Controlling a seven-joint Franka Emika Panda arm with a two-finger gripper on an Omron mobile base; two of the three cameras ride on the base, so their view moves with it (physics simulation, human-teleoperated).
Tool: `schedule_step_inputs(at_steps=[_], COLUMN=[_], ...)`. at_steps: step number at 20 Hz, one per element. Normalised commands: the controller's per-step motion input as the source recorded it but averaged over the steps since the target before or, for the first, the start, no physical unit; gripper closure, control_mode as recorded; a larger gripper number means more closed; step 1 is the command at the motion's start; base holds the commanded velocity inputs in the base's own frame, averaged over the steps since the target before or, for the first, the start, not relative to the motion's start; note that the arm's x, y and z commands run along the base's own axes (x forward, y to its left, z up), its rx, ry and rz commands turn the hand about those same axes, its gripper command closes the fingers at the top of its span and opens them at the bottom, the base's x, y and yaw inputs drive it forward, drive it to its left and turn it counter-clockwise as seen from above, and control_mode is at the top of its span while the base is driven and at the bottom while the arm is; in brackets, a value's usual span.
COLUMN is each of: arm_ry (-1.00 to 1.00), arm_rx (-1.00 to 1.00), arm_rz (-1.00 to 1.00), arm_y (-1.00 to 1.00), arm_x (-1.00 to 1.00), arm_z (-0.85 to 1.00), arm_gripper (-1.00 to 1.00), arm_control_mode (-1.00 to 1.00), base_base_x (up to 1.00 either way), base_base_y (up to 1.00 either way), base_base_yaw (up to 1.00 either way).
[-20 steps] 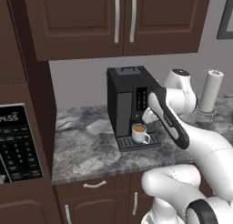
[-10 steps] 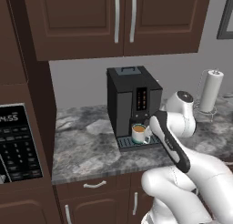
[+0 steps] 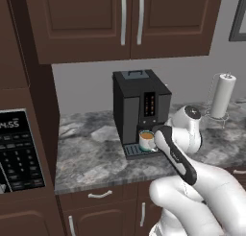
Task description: Pick up the brewed coffee from the coffee machine and place it next to the breakfast plate on the dining counter.
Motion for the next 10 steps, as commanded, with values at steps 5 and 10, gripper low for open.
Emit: schedule_step_inputs(at_steps=[5,10], arm_ry=[0.06,0.0], arm_rx=[0.0,0.0], arm_rz=[0.03,0.06], arm_y=[0.0,0.0], arm_x=[0.27,0.07], arm_z=[-0.26,-0.36], arm_gripper=[-1.0,-1.0], arm_control_mode=[-1.0,-1.0], base_base_x=[0.0,0.0], base_base_y=[0.0,0.0], base_base_yaw=[0.0,0.0])
